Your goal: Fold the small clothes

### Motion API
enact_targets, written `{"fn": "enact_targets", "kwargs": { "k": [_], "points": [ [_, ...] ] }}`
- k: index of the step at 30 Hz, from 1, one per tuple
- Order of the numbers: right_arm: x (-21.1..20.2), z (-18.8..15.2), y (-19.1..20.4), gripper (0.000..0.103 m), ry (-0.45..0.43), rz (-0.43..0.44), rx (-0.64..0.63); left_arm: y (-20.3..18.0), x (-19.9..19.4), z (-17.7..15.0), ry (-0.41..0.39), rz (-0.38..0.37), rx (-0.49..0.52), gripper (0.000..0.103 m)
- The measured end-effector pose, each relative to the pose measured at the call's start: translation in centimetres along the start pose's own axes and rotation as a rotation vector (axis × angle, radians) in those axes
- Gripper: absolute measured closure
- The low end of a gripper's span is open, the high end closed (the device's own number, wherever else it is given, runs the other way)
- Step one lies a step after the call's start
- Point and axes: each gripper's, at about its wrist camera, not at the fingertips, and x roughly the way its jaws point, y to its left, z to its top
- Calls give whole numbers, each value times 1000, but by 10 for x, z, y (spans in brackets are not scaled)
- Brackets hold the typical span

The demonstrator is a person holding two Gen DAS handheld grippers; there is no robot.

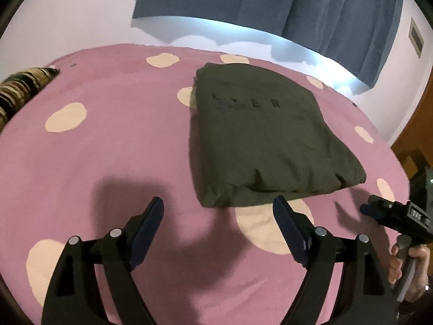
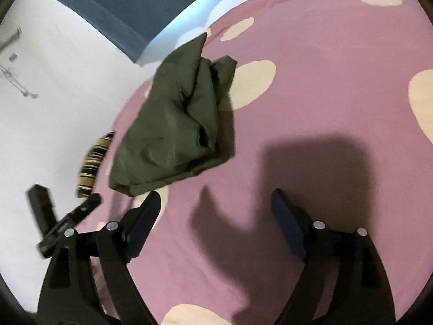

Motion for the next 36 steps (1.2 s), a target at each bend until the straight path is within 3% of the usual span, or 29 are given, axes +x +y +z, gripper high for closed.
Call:
{"fn": "enact_targets", "kwargs": {
  "k": [9, 15, 36],
  "points": [
    [8, -23, 47, 13, -24, -244, -158, -20, -24, -18, -48, 99, 48, 19],
    [11, -33, 67, 13, -38, -329, -270, -35, -30, -26, -52, 112, 87, 18],
    [7, -37, 70, 12, -56, -359, -275, -43, -39, -31, -79, 166, 64, 17]
  ]
}}
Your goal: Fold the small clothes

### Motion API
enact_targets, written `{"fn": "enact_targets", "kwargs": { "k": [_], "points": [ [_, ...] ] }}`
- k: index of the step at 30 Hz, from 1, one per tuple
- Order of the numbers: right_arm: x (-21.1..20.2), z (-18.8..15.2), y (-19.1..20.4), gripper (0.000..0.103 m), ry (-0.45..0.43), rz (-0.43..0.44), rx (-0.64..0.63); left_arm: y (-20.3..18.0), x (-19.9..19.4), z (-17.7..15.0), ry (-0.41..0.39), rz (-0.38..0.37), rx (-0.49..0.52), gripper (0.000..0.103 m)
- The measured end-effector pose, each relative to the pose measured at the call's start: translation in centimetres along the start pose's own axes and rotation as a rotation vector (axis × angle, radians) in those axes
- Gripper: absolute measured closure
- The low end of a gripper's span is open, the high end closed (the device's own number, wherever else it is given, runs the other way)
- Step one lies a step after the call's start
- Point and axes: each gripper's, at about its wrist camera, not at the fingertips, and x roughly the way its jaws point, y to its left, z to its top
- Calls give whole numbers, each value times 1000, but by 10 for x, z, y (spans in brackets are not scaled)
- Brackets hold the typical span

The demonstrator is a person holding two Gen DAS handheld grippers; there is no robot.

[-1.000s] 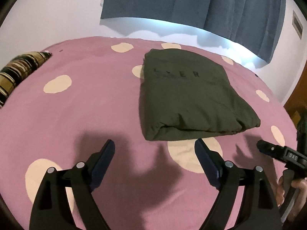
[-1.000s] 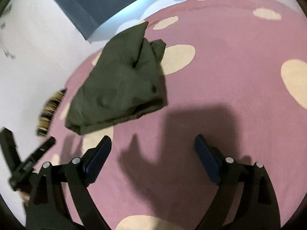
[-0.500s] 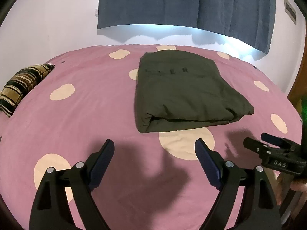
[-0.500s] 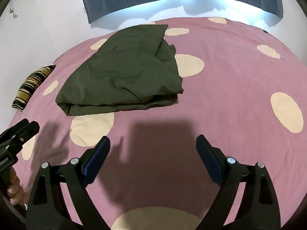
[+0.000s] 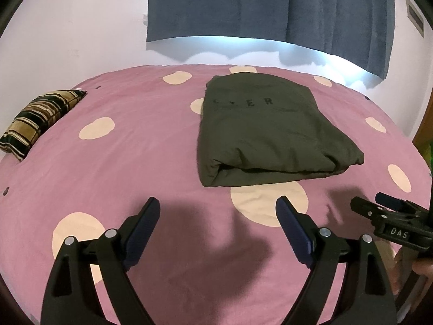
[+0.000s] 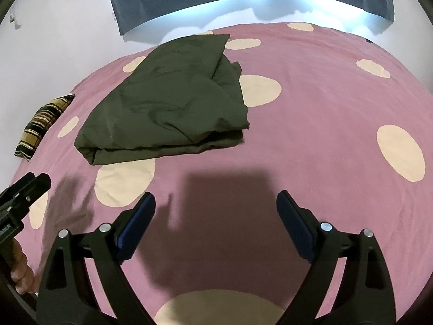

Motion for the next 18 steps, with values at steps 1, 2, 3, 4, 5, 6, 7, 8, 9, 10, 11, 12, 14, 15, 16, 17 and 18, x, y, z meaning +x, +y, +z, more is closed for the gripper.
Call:
{"fn": "enact_targets", "kwargs": {
  "k": [1, 2, 3, 4, 5, 6, 7, 8, 9, 10, 11, 12, 14, 15, 16, 17, 18],
  "points": [
    [0, 0, 0, 12, 1, -1, 1, 0, 0, 0, -2, 2, 1, 17],
    [1, 0, 0, 12, 3, -1, 2, -1, -1, 0, -4, 4, 2, 17],
    [1, -1, 0, 12, 3, -1, 3, 0, -1, 0, -6, 7, 2, 17],
    [1, -1, 0, 12, 3, -1, 3, 0, -2, -1, -7, 8, 3, 17],
    [0, -1, 0, 12, 3, -2, 3, 0, -2, -1, -8, 10, 2, 17],
    [0, -1, 0, 12, 3, -2, 3, 0, -2, -1, -9, 12, 1, 17],
    [0, -1, 0, 12, 2, -1, 4, 0, -3, -1, -11, 12, -1, 17],
    [0, -1, 0, 12, 3, -2, 3, 0, -3, -2, -13, 12, -2, 17],
    [0, -2, 1, 12, 3, -3, 4, 0, -3, -1, -14, 12, -2, 17],
    [-1, -2, 1, 12, 3, -4, 4, 0, -3, -1, -14, 10, -1, 17],
    [0, -2, 0, 12, 4, -2, 4, 0, -3, -1, -14, 10, 0, 17],
    [0, -2, 0, 12, 6, -1, 4, 1, -3, -1, -14, 13, 0, 17],
    [0, -3, 0, 12, 9, -1, 7, 1, -3, -1, -13, 23, 3, 17],
    [0, -3, 0, 12, 10, 0, 7, 0, -3, 0, -10, 25, 3, 17],
    [0, -3, 0, 12, 10, 1, 8, 0, -2, 0, -4, 27, 1, 17],
    [0, -3, 0, 12, 9, 1, 7, 1, -2, 0, 2, 26, -3, 17],
    [0, -3, 0, 12, 9, 2, 6, 1, -2, 1, 4, 23, -4, 17]
  ]
}}
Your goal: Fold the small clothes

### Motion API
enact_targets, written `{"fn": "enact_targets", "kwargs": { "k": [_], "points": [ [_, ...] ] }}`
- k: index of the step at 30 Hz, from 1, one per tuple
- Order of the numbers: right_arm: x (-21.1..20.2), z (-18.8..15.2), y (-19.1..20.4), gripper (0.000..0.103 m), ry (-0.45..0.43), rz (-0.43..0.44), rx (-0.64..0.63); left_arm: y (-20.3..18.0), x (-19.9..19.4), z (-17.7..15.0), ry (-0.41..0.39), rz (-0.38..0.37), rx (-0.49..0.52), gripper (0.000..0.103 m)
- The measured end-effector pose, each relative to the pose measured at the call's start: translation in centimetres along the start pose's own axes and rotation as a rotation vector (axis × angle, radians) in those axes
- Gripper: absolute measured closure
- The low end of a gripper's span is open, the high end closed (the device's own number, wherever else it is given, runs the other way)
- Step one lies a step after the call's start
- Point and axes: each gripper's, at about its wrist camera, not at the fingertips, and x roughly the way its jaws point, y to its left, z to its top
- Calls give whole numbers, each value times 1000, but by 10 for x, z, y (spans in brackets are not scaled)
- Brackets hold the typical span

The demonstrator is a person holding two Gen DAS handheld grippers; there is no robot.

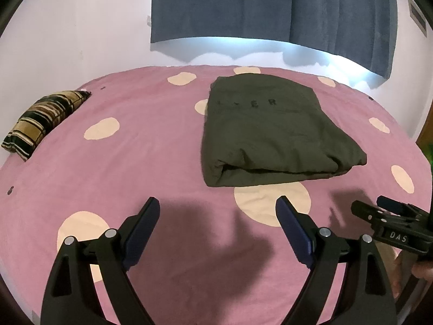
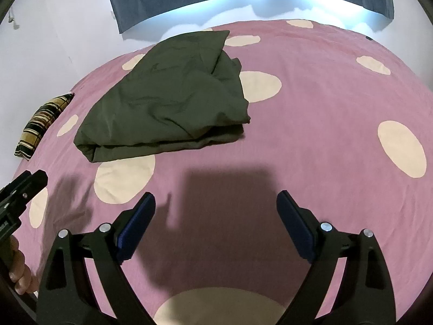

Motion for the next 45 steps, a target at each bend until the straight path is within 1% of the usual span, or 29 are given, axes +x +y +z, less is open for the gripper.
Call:
{"fn": "enact_targets", "kwargs": {
  "k": [8, 15, 21, 39, 43, 45],
  "points": [
    [2, -2, 2, 12, 4, -1, 2, -1, -3, 0, -19, -1, 12, 17],
    [2, -5, 6, 12, 8, -3, 3, -2, -2, 1, -8, -5, 15, 17],
    [1, -6, 7, 12, 7, -3, 6, -3, -3, 0, -19, -4, 24, 17],
    [2, -9, 13, 12, 9, -6, 15, -4, -3, 0, -12, -2, 17, 17],
    [1, -10, 15, 12, 10, -6, 12, -7, -5, -1, -40, 12, 37, 17],
    [1, -11, 16, 12, 9, -7, 16, -8, -9, -3, -78, 31, 46, 17]
  ]
}}
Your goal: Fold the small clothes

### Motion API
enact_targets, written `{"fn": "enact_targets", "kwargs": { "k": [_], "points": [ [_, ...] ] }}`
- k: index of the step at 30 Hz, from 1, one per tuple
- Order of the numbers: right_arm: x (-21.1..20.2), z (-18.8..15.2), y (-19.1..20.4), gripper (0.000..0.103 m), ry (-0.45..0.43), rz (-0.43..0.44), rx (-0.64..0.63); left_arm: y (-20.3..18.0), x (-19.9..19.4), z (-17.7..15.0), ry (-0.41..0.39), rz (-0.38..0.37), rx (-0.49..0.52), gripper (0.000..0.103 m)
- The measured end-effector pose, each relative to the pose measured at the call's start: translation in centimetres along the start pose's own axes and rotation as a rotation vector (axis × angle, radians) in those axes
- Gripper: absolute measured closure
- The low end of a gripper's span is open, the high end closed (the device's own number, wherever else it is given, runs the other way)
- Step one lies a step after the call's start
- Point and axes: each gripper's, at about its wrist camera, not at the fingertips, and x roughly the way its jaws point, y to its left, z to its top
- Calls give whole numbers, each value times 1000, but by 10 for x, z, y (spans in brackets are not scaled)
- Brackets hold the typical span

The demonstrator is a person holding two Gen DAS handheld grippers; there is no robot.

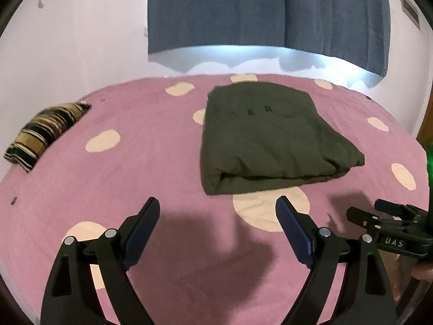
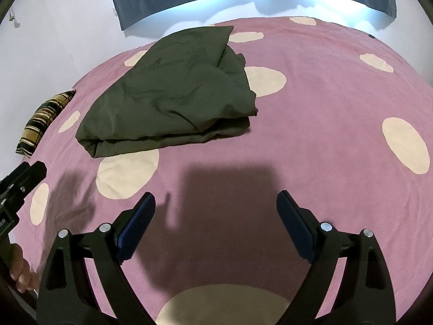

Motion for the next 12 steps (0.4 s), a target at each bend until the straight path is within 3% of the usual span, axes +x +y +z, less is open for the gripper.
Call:
{"fn": "enact_targets", "kwargs": {
  "k": [3, 8, 12],
  "points": [
    [1, -2, 2, 12, 3, 0, 1, -2, -7, 0, -66, 22, 27, 17],
    [-2, 1, 0, 12, 3, 31, 16, 6, -14, 11, -72, -10, -8, 17],
    [-15, 10, -10, 12, -24, 54, 43, 25, -13, 25, -57, 7, -43, 17]
  ]
}}
